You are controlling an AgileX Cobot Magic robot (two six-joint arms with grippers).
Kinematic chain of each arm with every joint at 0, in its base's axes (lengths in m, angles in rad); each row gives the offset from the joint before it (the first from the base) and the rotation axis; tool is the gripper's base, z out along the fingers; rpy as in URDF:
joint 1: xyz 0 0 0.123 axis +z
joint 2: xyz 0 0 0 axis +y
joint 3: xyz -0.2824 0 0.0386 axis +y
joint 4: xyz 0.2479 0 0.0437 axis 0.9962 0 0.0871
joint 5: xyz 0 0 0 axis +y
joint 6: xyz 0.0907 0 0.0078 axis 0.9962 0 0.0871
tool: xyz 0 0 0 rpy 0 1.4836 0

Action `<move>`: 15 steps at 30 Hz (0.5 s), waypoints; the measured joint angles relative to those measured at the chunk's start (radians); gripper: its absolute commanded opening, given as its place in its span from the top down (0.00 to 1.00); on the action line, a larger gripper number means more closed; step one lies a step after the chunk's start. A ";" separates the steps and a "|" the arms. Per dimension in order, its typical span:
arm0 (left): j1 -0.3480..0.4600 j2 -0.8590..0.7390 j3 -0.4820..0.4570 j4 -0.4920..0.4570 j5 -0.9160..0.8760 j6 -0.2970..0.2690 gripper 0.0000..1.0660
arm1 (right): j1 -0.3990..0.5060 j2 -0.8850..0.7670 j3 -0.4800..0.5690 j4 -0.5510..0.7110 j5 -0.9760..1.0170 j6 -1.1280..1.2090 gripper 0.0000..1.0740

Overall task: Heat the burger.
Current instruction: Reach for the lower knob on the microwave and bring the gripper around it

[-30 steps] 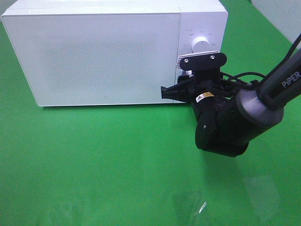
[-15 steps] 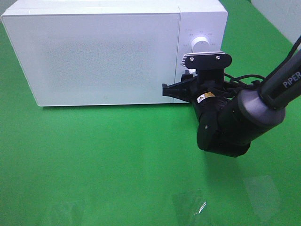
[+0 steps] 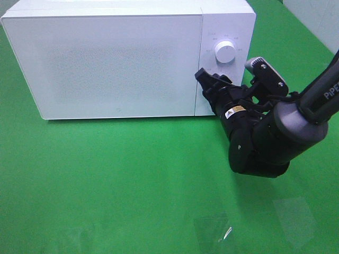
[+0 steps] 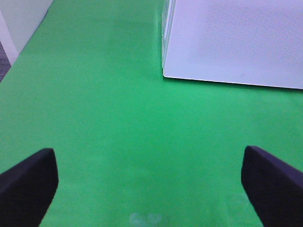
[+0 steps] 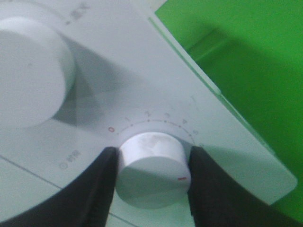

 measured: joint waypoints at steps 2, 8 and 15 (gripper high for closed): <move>0.000 0.000 0.000 0.000 0.000 0.000 0.05 | 0.000 0.000 0.002 -0.009 0.000 0.130 1.00; 0.000 0.000 0.000 0.000 0.000 0.000 0.05 | -0.003 0.000 0.003 -0.027 0.000 0.361 1.00; 0.000 0.000 0.000 0.000 0.000 0.000 0.05 | -0.005 0.000 0.006 -0.045 0.000 0.581 1.00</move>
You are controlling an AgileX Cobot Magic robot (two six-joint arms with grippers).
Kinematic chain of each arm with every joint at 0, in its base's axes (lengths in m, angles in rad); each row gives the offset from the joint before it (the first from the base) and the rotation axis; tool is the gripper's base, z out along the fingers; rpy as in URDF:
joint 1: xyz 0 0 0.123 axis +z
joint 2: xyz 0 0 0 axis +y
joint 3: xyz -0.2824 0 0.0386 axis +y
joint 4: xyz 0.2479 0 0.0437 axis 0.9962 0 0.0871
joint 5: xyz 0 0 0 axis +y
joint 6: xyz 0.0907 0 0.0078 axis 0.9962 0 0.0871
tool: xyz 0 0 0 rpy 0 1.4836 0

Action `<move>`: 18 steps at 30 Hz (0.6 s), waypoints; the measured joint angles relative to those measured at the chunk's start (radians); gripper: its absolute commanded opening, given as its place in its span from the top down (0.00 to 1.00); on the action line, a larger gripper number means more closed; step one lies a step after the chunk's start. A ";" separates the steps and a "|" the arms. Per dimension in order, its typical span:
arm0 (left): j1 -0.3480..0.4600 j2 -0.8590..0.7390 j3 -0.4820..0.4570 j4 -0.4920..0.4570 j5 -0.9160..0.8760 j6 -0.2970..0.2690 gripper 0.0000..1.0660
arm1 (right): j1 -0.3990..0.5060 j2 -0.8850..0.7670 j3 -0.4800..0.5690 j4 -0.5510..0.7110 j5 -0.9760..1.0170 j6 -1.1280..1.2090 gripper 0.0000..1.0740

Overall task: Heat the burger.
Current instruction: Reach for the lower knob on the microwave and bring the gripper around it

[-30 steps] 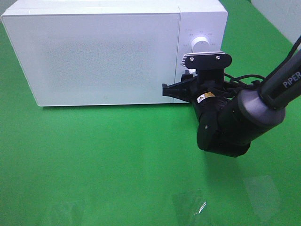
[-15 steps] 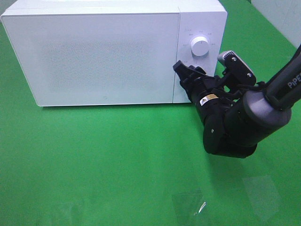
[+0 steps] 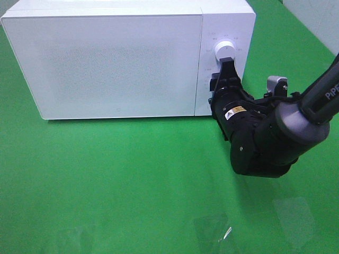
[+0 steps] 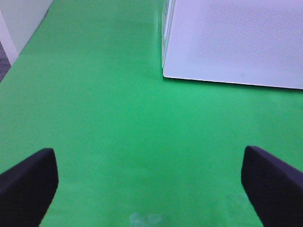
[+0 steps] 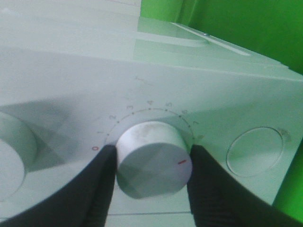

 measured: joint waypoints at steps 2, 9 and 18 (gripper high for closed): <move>0.000 0.000 0.000 0.000 0.000 0.000 0.05 | 0.000 0.000 0.000 -0.002 0.000 0.029 1.00; 0.000 0.000 0.000 0.000 0.000 0.000 0.05 | 0.000 0.000 0.000 -0.005 0.000 0.077 1.00; 0.000 0.000 0.000 0.000 0.000 0.001 0.05 | 0.000 0.000 0.000 -0.005 0.000 0.054 0.95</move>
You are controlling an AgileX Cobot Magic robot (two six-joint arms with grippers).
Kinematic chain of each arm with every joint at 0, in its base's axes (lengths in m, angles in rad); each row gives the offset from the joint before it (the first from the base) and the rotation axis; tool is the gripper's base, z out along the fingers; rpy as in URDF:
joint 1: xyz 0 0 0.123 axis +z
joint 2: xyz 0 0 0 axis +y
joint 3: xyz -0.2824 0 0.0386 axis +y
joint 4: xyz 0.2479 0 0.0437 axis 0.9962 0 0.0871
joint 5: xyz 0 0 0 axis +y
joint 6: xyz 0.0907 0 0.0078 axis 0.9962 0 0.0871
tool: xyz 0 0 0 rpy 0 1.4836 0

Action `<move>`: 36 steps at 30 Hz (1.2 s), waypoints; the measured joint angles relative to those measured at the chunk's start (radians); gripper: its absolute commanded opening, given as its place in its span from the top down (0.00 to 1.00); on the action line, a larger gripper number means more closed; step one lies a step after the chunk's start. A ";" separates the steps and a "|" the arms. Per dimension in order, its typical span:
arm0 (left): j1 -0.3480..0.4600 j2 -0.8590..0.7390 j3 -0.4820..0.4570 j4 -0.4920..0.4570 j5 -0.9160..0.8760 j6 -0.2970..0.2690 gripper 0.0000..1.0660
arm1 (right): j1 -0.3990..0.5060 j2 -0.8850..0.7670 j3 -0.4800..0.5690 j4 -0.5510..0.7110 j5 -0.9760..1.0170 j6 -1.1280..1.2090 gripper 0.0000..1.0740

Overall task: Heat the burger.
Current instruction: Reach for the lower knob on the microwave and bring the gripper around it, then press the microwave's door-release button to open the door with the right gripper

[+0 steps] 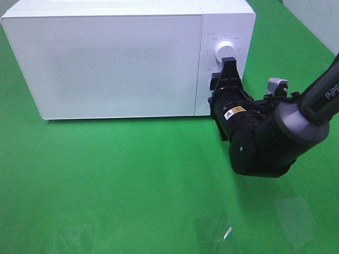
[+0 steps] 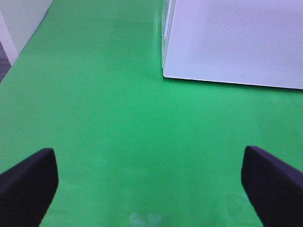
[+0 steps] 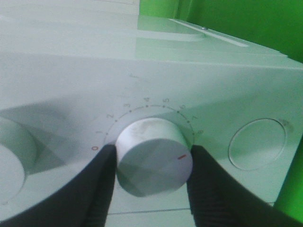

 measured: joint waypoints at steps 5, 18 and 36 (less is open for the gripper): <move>0.000 0.000 0.000 0.000 0.000 0.000 0.05 | 0.000 0.000 0.000 0.008 0.000 -0.030 0.88; 0.000 0.000 0.000 0.000 0.000 0.000 0.05 | 0.008 0.000 -0.006 0.048 0.004 -0.086 0.61; 0.000 0.000 0.000 0.000 0.000 0.000 0.05 | 0.026 -0.021 -0.023 -0.083 0.007 -0.108 0.34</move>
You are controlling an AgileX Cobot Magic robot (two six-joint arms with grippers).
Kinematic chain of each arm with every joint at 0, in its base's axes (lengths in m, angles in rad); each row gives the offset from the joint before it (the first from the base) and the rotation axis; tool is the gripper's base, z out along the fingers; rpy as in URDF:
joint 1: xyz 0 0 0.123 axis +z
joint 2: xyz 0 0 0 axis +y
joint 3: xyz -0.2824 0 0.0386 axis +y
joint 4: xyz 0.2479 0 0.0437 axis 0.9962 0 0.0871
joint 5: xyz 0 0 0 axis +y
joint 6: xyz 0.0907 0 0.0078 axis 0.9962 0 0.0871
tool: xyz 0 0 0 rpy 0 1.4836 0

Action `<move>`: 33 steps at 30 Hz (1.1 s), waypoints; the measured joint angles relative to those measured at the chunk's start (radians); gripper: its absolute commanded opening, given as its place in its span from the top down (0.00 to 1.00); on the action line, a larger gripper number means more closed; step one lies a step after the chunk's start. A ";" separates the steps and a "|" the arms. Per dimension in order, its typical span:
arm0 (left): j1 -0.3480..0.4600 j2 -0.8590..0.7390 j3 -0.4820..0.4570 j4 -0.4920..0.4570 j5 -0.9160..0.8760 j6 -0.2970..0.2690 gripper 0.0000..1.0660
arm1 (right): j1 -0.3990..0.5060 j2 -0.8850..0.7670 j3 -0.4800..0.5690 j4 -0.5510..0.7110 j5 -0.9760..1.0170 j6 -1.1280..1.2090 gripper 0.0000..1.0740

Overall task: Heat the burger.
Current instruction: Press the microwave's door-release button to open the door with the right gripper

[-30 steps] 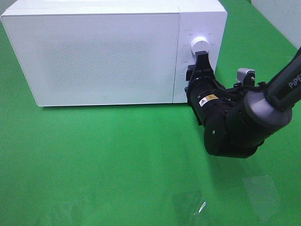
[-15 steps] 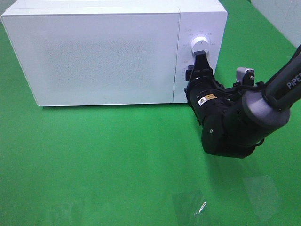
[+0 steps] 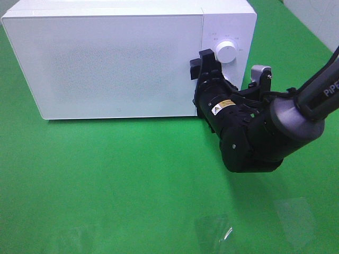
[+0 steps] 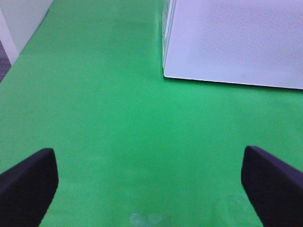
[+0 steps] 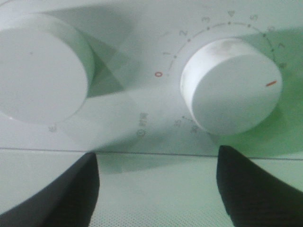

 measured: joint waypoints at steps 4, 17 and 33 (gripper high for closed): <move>0.000 0.000 0.000 0.000 0.000 0.000 0.05 | -0.006 -0.040 0.053 0.000 -0.003 -0.021 0.31; 0.000 0.000 0.000 0.000 0.000 0.000 0.05 | -0.007 -0.234 0.138 -0.096 0.220 -0.349 0.31; 0.000 0.000 0.000 0.000 0.000 0.000 0.05 | -0.007 -0.491 0.140 -0.108 0.744 -1.066 0.31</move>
